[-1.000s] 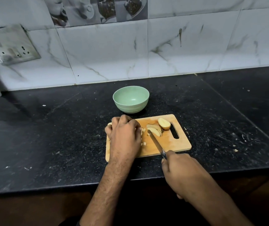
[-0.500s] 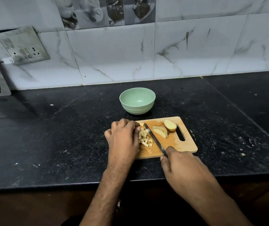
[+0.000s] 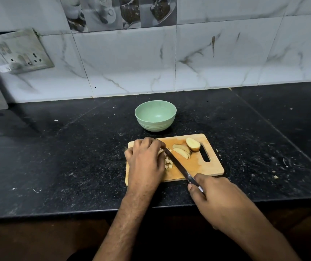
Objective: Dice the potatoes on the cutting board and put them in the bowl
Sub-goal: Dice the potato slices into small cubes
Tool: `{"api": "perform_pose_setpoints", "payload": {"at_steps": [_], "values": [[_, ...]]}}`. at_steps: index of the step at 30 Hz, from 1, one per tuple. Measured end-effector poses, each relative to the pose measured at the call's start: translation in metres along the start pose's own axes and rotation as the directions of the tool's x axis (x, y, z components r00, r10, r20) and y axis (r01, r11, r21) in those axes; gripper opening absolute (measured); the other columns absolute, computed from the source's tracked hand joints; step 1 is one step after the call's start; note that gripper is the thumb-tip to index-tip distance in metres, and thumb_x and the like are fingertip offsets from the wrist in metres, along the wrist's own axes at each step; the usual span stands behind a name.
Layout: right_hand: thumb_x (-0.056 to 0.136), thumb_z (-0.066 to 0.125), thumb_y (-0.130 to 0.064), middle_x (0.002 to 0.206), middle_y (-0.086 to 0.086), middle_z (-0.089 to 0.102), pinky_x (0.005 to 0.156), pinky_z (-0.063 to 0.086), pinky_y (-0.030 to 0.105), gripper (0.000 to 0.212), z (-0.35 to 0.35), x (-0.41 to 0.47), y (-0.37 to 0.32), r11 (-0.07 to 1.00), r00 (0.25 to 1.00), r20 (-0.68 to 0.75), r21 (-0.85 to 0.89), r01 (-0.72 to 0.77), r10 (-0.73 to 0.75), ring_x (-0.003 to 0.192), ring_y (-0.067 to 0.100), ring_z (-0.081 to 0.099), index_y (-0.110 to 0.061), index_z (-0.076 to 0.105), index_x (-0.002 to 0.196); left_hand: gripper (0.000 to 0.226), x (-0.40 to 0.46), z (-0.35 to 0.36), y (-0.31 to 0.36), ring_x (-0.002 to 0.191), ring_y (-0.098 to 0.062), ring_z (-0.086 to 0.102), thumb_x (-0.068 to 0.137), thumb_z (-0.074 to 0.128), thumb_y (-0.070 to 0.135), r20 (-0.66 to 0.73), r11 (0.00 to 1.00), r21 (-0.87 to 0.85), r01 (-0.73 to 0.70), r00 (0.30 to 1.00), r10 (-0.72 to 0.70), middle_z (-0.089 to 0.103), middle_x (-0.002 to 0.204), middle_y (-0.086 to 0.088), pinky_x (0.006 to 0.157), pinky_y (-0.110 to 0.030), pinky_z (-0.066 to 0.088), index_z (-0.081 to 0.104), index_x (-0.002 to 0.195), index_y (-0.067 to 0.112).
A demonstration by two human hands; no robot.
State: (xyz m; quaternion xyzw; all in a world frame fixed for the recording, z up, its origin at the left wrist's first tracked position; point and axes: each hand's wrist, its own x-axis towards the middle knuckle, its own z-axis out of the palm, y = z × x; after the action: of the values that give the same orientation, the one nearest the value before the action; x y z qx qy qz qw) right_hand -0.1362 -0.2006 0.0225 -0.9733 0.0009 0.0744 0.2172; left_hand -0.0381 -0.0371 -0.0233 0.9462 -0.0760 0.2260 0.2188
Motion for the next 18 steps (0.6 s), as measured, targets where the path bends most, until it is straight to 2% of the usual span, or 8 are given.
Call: {"api": "perform_pose_setpoints", "payload": {"at_steps": [6,12,15,18], "values": [[0.102,0.036,-0.051,0.076,-0.007,0.059,0.074,0.057,0.037,0.024,-0.006,0.0,0.007,0.999,0.998,-0.05,-0.005,-0.039,0.039,0.063,0.007,0.059,-0.034,0.052,0.107,0.018,-0.003,-0.004,-0.007,0.112,-0.009,0.041,0.094,0.061,0.033,-0.034,0.999,-0.013,0.042,0.999,-0.042,0.055,0.114,0.014,0.094,-0.035,0.024,0.065,0.111,0.031],[0.103,0.035,-0.051,0.08,-0.009,0.057,0.072,0.054,0.034,0.026,-0.009,0.001,0.017,0.993,0.992,-0.078,-0.056,-0.102,0.097,0.074,0.007,0.058,-0.033,0.053,0.106,0.026,-0.002,0.007,0.011,0.115,-0.008,0.04,0.096,0.056,0.046,0.041,0.996,-0.056,-0.069,0.997,0.072,0.055,0.117,0.016,0.093,-0.033,0.022,0.063,0.117,0.033],[0.103,0.034,-0.051,0.081,-0.008,0.056,0.07,0.05,0.033,0.026,-0.01,0.001,0.024,0.988,0.989,-0.08,-0.077,-0.131,0.125,0.075,0.007,0.056,-0.032,0.052,0.105,0.037,0.001,0.016,0.022,0.118,-0.011,0.04,0.095,0.053,0.053,0.122,0.992,-0.017,-0.124,0.985,0.125,0.055,0.124,0.015,0.096,-0.037,0.024,0.059,0.126,0.033],[0.103,0.034,-0.051,0.081,-0.007,0.058,0.07,0.051,0.033,0.026,-0.012,0.0,0.029,0.986,0.988,-0.059,-0.072,-0.148,0.144,0.076,0.008,0.057,-0.032,0.052,0.105,0.044,0.006,0.024,0.032,0.12,-0.014,0.04,0.094,0.05,0.06,0.139,0.985,0.058,-0.163,0.978,0.154,0.056,0.126,0.011,0.098,-0.041,0.025,0.056,0.128,0.032]]}}
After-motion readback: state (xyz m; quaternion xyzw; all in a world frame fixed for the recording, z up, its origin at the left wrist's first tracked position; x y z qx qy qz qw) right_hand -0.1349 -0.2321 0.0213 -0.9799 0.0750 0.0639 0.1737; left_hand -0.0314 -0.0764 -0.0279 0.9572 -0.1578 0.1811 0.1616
